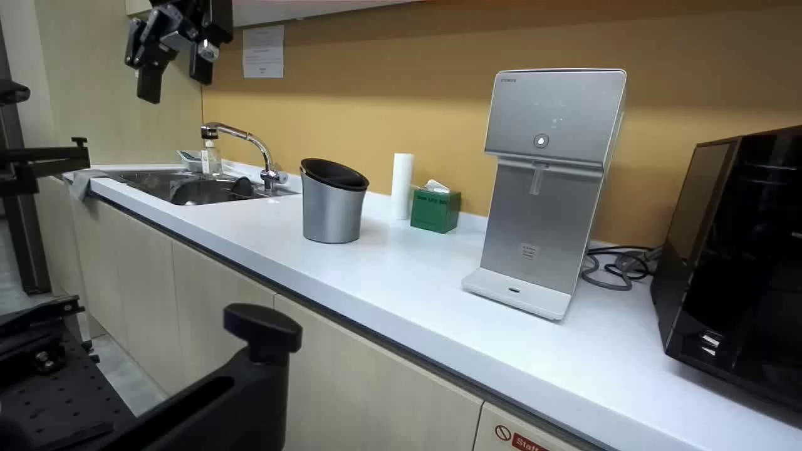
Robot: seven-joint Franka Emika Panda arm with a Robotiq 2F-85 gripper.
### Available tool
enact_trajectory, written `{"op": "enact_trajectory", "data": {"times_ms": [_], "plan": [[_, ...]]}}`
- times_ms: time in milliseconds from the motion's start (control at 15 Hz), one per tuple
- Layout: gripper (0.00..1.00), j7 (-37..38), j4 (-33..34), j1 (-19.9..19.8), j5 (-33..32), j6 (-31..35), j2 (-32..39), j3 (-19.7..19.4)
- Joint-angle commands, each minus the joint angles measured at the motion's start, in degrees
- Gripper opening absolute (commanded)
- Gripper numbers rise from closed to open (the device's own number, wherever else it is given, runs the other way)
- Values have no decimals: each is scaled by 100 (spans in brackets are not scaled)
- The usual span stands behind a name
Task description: Place the black part of the bin on the counter
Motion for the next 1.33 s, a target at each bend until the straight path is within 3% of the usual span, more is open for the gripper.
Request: {"op": "enact_trajectory", "data": {"times_ms": [0, 800, 1267], "plan": [[100, 108, 15, 193, -77, -42, 13, -142], [100, 178, 75, 268, -33, 67, 116, -85], [100, 958, 363, 493, 230, 1422, 691, 284]]}}
